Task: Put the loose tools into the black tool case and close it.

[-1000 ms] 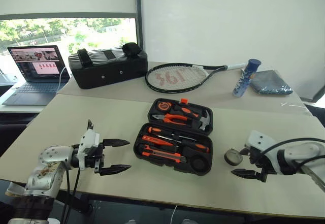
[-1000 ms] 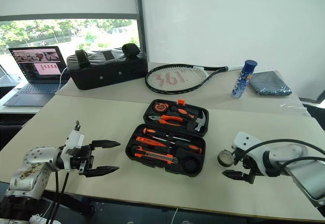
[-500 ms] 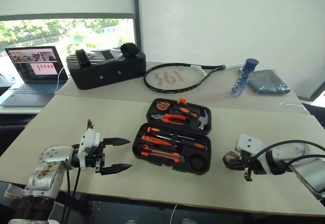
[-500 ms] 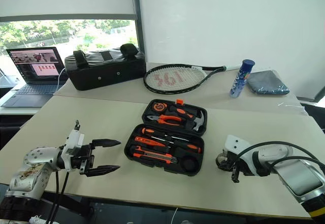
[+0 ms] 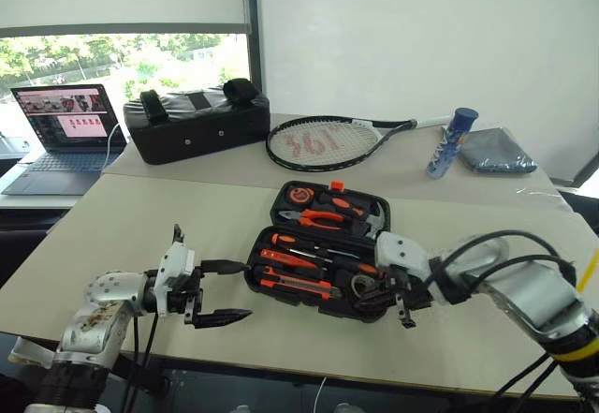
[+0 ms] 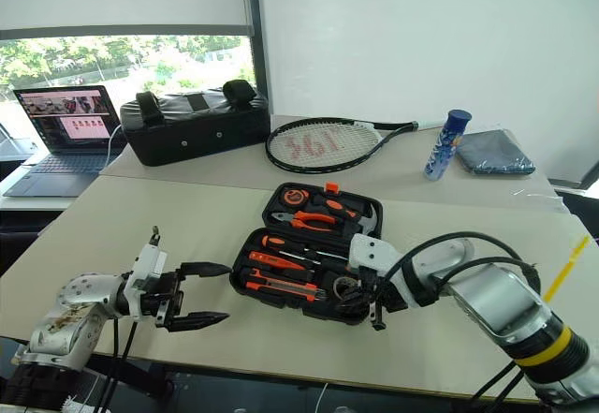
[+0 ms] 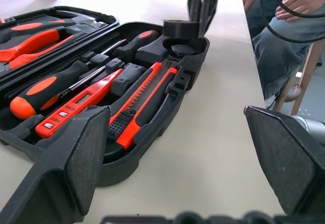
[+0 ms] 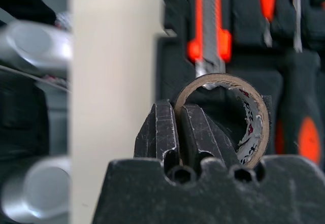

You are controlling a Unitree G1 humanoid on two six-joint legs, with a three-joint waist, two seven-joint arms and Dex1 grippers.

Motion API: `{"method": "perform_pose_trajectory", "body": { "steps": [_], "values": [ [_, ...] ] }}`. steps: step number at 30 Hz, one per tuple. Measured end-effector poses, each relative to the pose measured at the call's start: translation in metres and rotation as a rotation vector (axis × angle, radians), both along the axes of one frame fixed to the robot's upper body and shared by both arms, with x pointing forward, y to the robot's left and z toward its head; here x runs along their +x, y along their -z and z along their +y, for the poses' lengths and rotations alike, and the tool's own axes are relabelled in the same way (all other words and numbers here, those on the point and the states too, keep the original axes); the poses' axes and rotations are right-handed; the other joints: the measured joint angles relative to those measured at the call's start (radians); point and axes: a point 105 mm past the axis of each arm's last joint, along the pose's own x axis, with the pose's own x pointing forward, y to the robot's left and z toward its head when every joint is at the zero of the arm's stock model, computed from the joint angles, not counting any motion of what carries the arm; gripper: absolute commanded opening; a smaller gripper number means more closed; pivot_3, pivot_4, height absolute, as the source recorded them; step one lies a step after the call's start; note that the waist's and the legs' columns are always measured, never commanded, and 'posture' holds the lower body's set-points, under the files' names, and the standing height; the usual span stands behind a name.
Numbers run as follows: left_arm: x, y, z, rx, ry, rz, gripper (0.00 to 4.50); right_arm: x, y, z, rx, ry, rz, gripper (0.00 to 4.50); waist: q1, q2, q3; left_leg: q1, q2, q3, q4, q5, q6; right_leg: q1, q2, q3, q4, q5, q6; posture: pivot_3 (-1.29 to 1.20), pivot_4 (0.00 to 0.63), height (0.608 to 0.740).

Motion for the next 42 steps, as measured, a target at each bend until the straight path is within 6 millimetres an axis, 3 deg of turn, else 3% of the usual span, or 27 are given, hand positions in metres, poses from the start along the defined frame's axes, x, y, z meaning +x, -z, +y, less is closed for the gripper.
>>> {"method": "perform_pose_trajectory", "body": {
  "steps": [6, 16, 22, 25, 28, 30, 33, 35, 39, 42],
  "values": [
    [-0.002, 0.001, -0.001, 0.002, -0.003, 0.001, 4.5, -0.001, 0.008, -0.002, -0.05, -0.011, 0.041, 0.01, -0.002, 0.0, 0.0, 0.0, 0.0, 0.0, 0.0, 0.0, 0.0, 0.0, 0.0, 0.0, 0.0, 0.0, 0.0, 0.0, 0.15, 0.74],
    [0.0, 0.002, 0.002, 0.004, -0.033, 0.0, 4.5, 0.005, -0.005, -0.002, 0.014, 0.012, 0.025, 3.34, 0.0, 0.0, 0.0, 0.0, 0.0, 0.0, 0.0, 0.0, 0.0, 0.0, 0.0, 0.0, 0.0, 0.0, 0.0, 0.0, 0.15, 0.74],
    [0.015, -0.003, 0.014, -0.014, -0.162, -0.001, 4.5, -0.005, -0.046, -0.019, 0.245, -0.029, -0.028, 3.34, 0.004, 0.0, 0.0, 0.0, 0.0, -0.001, 0.0, 0.0, 0.0, 0.001, 0.0, -0.002, 0.0, 0.0, 0.0, 0.0, 0.15, 0.74],
    [0.034, -0.004, 0.028, 0.01, -0.282, -0.011, 3.84, -0.011, -0.036, -0.041, 0.325, 0.043, -0.034, 2.64, 0.011, -0.001, 0.0, 0.0, -0.001, -0.002, 0.0, 0.0, 0.0, 0.002, 0.0, -0.002, -0.001, 0.0, 0.0, 0.0, 0.15, 0.74],
    [0.054, 0.005, 0.047, 0.06, -0.432, -0.003, 2.67, -0.013, -0.002, -0.067, 0.293, 0.151, -0.049, 1.55, 0.016, -0.001, 0.0, 0.0, -0.001, -0.001, 0.0, 0.0, 0.0, 0.002, -0.001, -0.002, 0.0, 0.0, 0.0, 0.0, 0.15, 0.74],
    [0.067, 0.009, 0.051, 0.058, -0.511, 0.005, 1.98, -0.005, 0.012, -0.077, 0.287, 0.215, -0.121, 0.87, 0.011, -0.001, 0.0, 0.001, -0.001, -0.001, 0.0, 0.0, 0.0, 0.002, -0.001, 0.0, 0.0, 0.001, 0.001, 0.0, 0.15, 0.74],
    [0.086, 0.009, 0.041, 0.048, -0.569, -0.005, 0.94, 0.015, 0.025, -0.092, 0.24, 0.31, -0.305, 0.0, 0.008, -0.001, 0.0, 0.001, -0.002, -0.001, 0.0, 0.002, -0.001, 0.002, 0.0, 0.0, 0.001, 0.003, 0.002, 0.0, 0.15, 0.74],
    [0.095, 0.012, 0.036, 0.058, -0.594, -0.006, 0.47, 0.026, 0.031, -0.099, 0.21, 0.361, -0.382, 0.0, 0.005, -0.001, 0.0, 0.001, -0.002, 0.0, 0.0, 0.002, -0.001, 0.002, 0.0, 0.001, 0.001, 0.003, 0.002, 0.0, 0.15, 0.74],
    [0.096, 0.028, 0.008, 0.096, -0.527, 0.04, 0.47, 0.042, 0.045, -0.085, 0.206, 0.4, -0.426, 0.0, -0.004, -0.001, 0.0, 0.001, -0.002, 0.0, 0.0, 0.002, -0.001, 0.001, 0.0, 0.001, 0.002, 0.003, 0.002, 0.0, 0.15, 0.74],
    [0.091, 0.037, -0.002, 0.137, -0.468, 0.07, 0.47, 0.048, 0.043, -0.077, 0.205, 0.388, -0.448, 0.0, -0.004, -0.001, 0.0, 0.001, -0.002, -0.001, 0.0, 0.002, -0.001, 0.001, 0.0, 0.001, 0.002, 0.003, 0.002, 0.0, 0.15, 0.74]
  ]
}}
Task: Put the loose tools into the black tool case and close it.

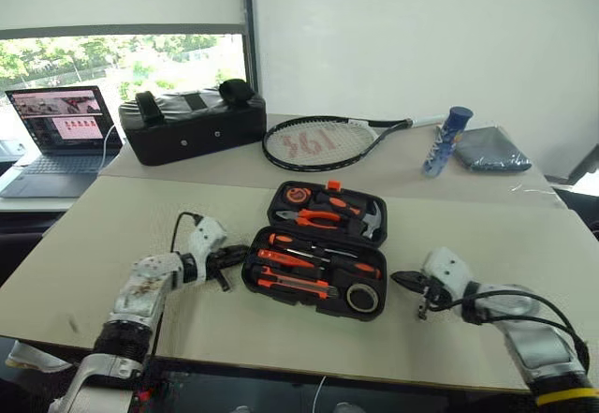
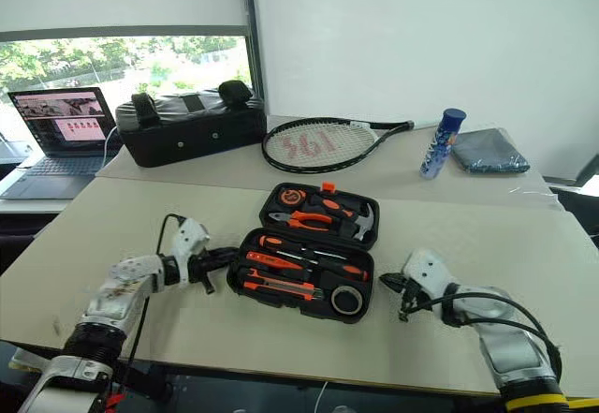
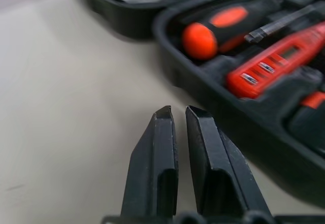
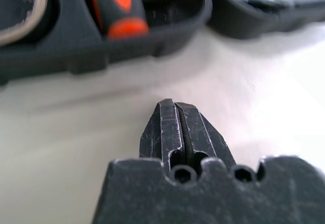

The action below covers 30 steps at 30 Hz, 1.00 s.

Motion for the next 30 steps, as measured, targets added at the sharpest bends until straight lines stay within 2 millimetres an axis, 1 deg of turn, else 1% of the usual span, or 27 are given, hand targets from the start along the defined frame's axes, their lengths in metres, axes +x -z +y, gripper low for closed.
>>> {"method": "perform_pose_trajectory", "body": {
  "steps": [2, 6, 10, 11, 16, 19, 24, 25, 27, 30],
  "values": [
    [-0.008, 0.0, -0.002, 0.023, 0.047, 0.007, 0.47, 0.0, 0.001, 0.007, 0.003, -0.021, 0.003, 0.0, 0.001, 0.0, 0.0, 0.0, 0.0, 0.0, 0.0, 0.0, 0.0, 0.0, -0.001, 0.0, -0.001, 0.0, 0.0, 0.0, 0.15, 0.74],
    [-0.028, 0.006, -0.006, 0.014, 0.134, 0.044, 0.47, -0.003, 0.001, 0.009, -0.004, -0.026, 0.024, 0.0, 0.002, 0.0, 0.0, 0.0, 0.0, 0.0, 0.0, 0.0, 0.0, 0.001, -0.001, 0.0, -0.001, 0.0, 0.0, 0.0, 0.15, 0.74],
    [-0.045, 0.008, -0.016, 0.014, 0.214, 0.05, 0.47, -0.016, 0.001, 0.018, -0.018, -0.078, 0.055, 0.0, 0.001, 0.0, 0.0, 0.0, 0.0, 0.0, 0.0, 0.0, 0.0, 0.001, -0.001, 0.0, -0.001, 0.0, 0.0, 0.0, 0.15, 0.74],
    [-0.051, 0.01, -0.017, 0.011, 0.234, 0.054, 0.47, -0.023, 0.002, 0.023, -0.027, -0.104, 0.073, 0.0, 0.0, 0.0, 0.0, 0.0, 0.0, 0.0, 0.0, 0.0, 0.0, 0.001, 0.0, 0.0, -0.001, 0.0, 0.0, 0.0, 0.15, 0.74],
    [-0.069, 0.013, -0.013, 0.052, 0.263, 0.071, 0.47, -0.042, 0.004, 0.029, -0.061, -0.148, 0.113, 0.0, -0.001, 0.001, 0.0, 0.002, 0.0, 0.0, 0.0, 0.0, 0.0, 0.002, 0.0, 0.0, -0.001, 0.0, 0.0, 0.0, 0.15, 0.74],
    [-0.077, 0.015, -0.005, 0.063, 0.236, 0.091, 0.47, -0.05, 0.007, 0.025, -0.068, -0.14, 0.151, 0.0, -0.001, 0.001, 0.0, 0.009, 0.0, 0.0, 0.0, 0.0, 0.0, 0.009, -0.001, 0.0, -0.003, -0.001, 0.001, 0.0, 0.15, 0.74],
    [-0.078, 0.014, 0.02, 0.063, 0.153, 0.107, 0.47, -0.052, 0.005, -0.001, -0.098, -0.062, 0.167, 0.0, -0.002, 0.0, 0.0, 0.014, 0.001, 0.001, 0.0, 0.0, 0.0, 0.014, 0.0, 0.0, -0.003, -0.003, 0.004, 0.0, 0.15, 0.74],
    [-0.074, 0.013, 0.027, 0.057, 0.112, 0.106, 0.47, -0.05, 0.003, -0.006, -0.097, -0.036, 0.158, 0.0, -0.003, 0.0, 0.0, 0.015, 0.001, 0.001, 0.0, 0.0, 0.0, 0.014, 0.0, 0.001, -0.003, -0.003, 0.005, 0.0, 0.15, 0.74],
    [-0.064, 0.011, 0.036, 0.046, 0.049, 0.096, 0.47, -0.045, 0.0, -0.01, -0.089, -0.005, 0.136, 0.0, -0.003, 0.0, 0.0, 0.015, 0.001, 0.001, 0.0, 0.0, 0.0, 0.014, 0.001, 0.001, -0.003, -0.004, 0.005, 0.0, 0.15, 0.74],
    [-0.043, 0.004, 0.039, 0.023, -0.036, 0.053, 0.47, -0.033, -0.007, -0.007, -0.061, 0.026, 0.083, 0.0, 0.0, 0.0, 0.0, 0.014, 0.001, 0.001, 0.0, 0.0, 0.0, 0.014, 0.0, 0.001, -0.003, -0.003, 0.005, 0.0, 0.15, 0.74]
  ]
}}
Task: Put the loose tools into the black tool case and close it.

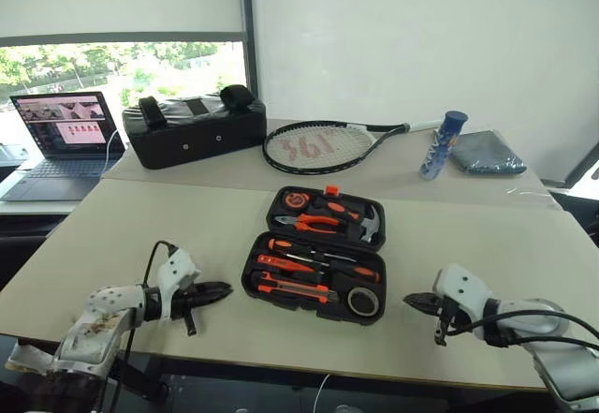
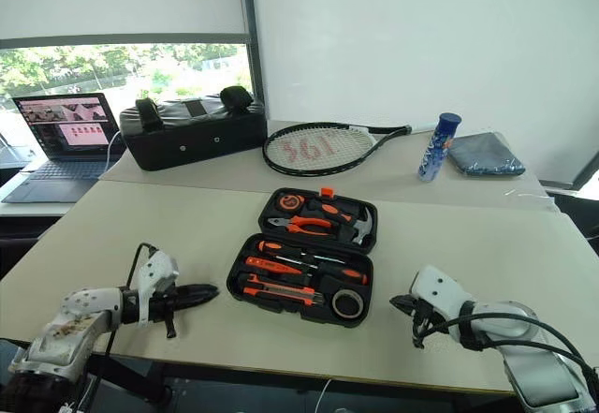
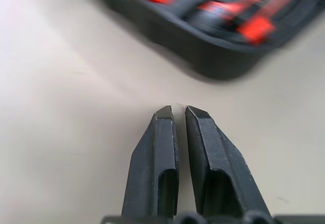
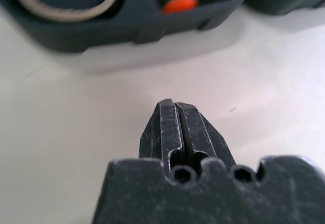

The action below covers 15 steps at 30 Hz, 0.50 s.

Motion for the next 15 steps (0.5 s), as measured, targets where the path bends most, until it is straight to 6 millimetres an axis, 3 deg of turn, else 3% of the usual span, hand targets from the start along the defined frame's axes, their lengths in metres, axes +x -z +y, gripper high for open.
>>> {"method": "perform_pose_trajectory", "body": {
  "steps": [3, 6, 15],
  "values": [
    [0.028, -0.017, -0.012, -0.05, -0.059, -0.078, 0.47, 0.019, -0.01, 0.002, 0.006, 0.034, -0.077, 0.0, 0.003, 0.0, 0.0, -0.003, -0.001, -0.001, 0.0, 0.0, 0.0, -0.001, 0.0, 0.0, -0.001, 0.003, -0.004, 0.0, 0.15, 0.74],
    [0.043, -0.025, -0.022, -0.061, -0.076, -0.114, 0.47, 0.032, -0.011, 0.005, 0.004, 0.053, -0.109, 0.0, 0.003, 0.0, 0.0, -0.005, -0.001, -0.001, 0.0, -0.001, 0.0, -0.003, 0.0, -0.001, -0.001, 0.003, -0.004, 0.0, 0.15, 0.74],
    [0.06, -0.013, -0.047, -0.056, -0.063, -0.103, 0.47, 0.053, -0.005, 0.016, 0.017, 0.045, -0.132, 0.0, 0.003, 0.0, 0.0, -0.011, -0.002, -0.001, 0.0, -0.001, 0.001, -0.01, -0.002, 0.0, 0.0, 0.003, -0.004, 0.0, 0.15, 0.74]
  ]
}}
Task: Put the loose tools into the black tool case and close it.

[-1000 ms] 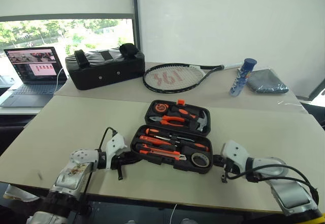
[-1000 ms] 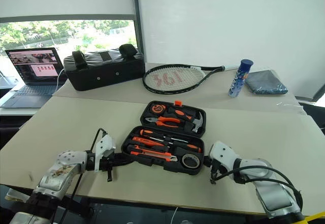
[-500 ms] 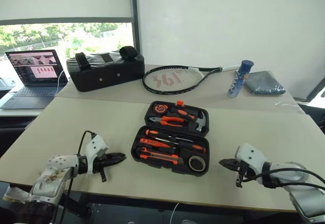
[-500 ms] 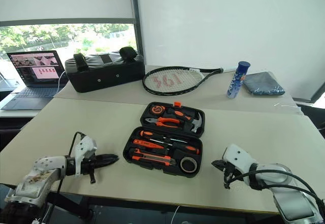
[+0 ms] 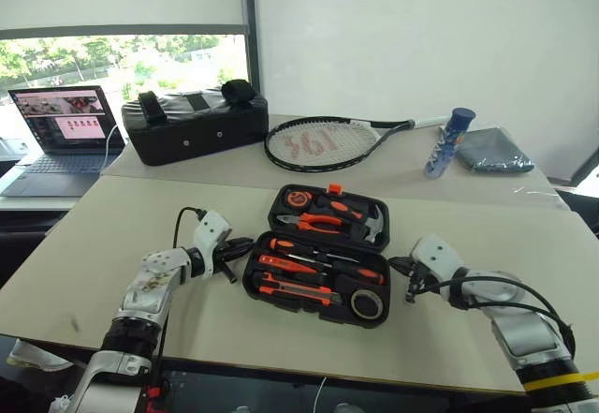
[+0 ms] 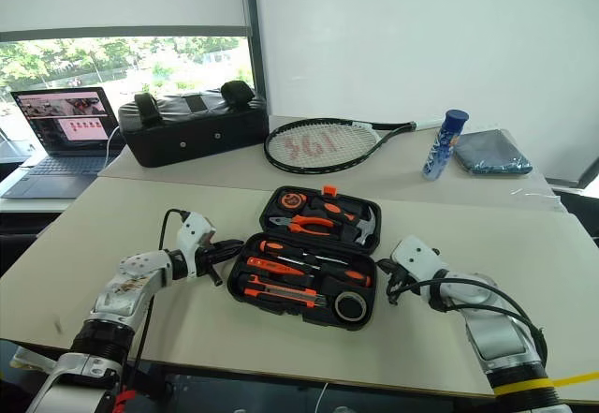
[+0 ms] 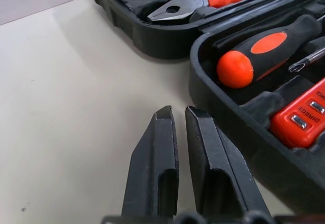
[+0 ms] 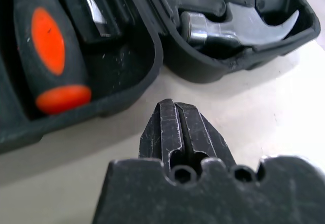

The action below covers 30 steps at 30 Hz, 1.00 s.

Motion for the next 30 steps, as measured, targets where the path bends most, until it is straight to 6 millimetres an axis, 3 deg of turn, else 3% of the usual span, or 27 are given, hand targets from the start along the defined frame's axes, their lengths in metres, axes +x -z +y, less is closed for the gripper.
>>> {"method": "perform_pose_trajectory", "body": {
  "steps": [7, 20, 28, 29, 30],
  "values": [
    [-0.003, 0.0, -0.007, -0.008, 0.038, -0.005, 0.47, 0.001, 0.003, 0.002, -0.011, -0.025, 0.01, 0.0, 0.005, 0.0, 0.0, -0.002, 0.0, 0.0, 0.0, 0.0, 0.0, -0.002, -0.001, 0.0, -0.001, 0.0, 0.0, 0.0, 0.15, 0.74],
    [-0.058, 0.012, -0.005, 0.026, 0.162, 0.032, 0.47, -0.04, 0.011, -0.002, -0.035, -0.066, 0.066, 0.0, 0.005, 0.0, 0.0, -0.003, 0.0, -0.001, 0.0, 0.0, 0.0, -0.003, -0.001, -0.001, 0.0, 0.0, 0.0, 0.0, 0.15, 0.74],
    [-0.069, 0.015, -0.003, -0.005, 0.164, 0.071, 0.47, -0.051, 0.01, -0.013, -0.022, -0.067, 0.068, 0.0, 0.006, 0.0, 0.0, -0.003, 0.0, -0.001, 0.0, 0.0, 0.0, -0.002, -0.001, -0.001, 0.0, 0.0, 0.0, 0.0, 0.15, 0.74],
    [-0.069, 0.014, -0.001, -0.011, 0.159, 0.094, 0.65, -0.05, 0.006, -0.016, 0.006, -0.053, 0.065, 0.57, 0.005, 0.0, 0.0, -0.003, 0.0, -0.001, 0.0, 0.0, 0.0, -0.002, -0.001, -0.001, 0.0, 0.0, 0.0, 0.0, 0.15, 0.74],
    [-0.067, 0.012, 0.002, -0.022, 0.149, 0.115, 0.94, -0.049, 0.002, -0.02, 0.046, -0.032, 0.073, 0.72, 0.003, 0.0, 0.0, -0.003, 0.0, -0.001, 0.0, 0.0, 0.0, -0.002, 0.0, -0.001, 0.001, 0.0, 0.0, 0.0, 0.15, 0.74]
  ]
}}
